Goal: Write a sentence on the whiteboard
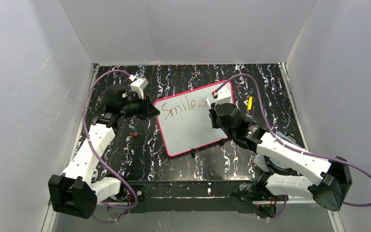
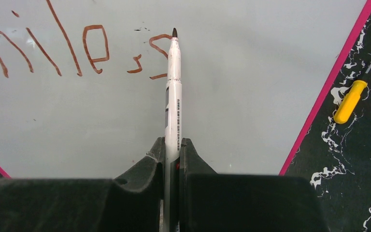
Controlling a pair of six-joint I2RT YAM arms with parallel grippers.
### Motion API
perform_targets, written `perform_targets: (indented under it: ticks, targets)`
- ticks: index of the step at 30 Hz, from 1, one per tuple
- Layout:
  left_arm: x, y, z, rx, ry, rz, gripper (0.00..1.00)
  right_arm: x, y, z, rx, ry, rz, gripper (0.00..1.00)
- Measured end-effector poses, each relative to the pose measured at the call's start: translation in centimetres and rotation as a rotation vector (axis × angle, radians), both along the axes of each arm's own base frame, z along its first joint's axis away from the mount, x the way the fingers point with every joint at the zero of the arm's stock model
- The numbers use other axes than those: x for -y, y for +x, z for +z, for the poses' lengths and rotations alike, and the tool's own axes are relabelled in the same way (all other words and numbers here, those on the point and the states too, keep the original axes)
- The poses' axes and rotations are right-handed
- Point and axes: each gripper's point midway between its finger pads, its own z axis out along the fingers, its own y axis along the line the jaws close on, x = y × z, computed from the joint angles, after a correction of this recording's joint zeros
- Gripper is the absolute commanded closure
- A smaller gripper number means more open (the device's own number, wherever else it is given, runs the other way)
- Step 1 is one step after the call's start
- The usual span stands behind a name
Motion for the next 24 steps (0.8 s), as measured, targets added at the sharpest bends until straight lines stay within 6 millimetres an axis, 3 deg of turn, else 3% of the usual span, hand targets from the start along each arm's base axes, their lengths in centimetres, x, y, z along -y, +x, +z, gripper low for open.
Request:
perform_targets:
  ticks: [24]
  targets:
    - [0.0, 0.0, 0.0, -0.001, 0.000, 0.000, 1.00, 0.1, 0.5, -1.6, -0.046, -0.009, -0.007, 0.99]
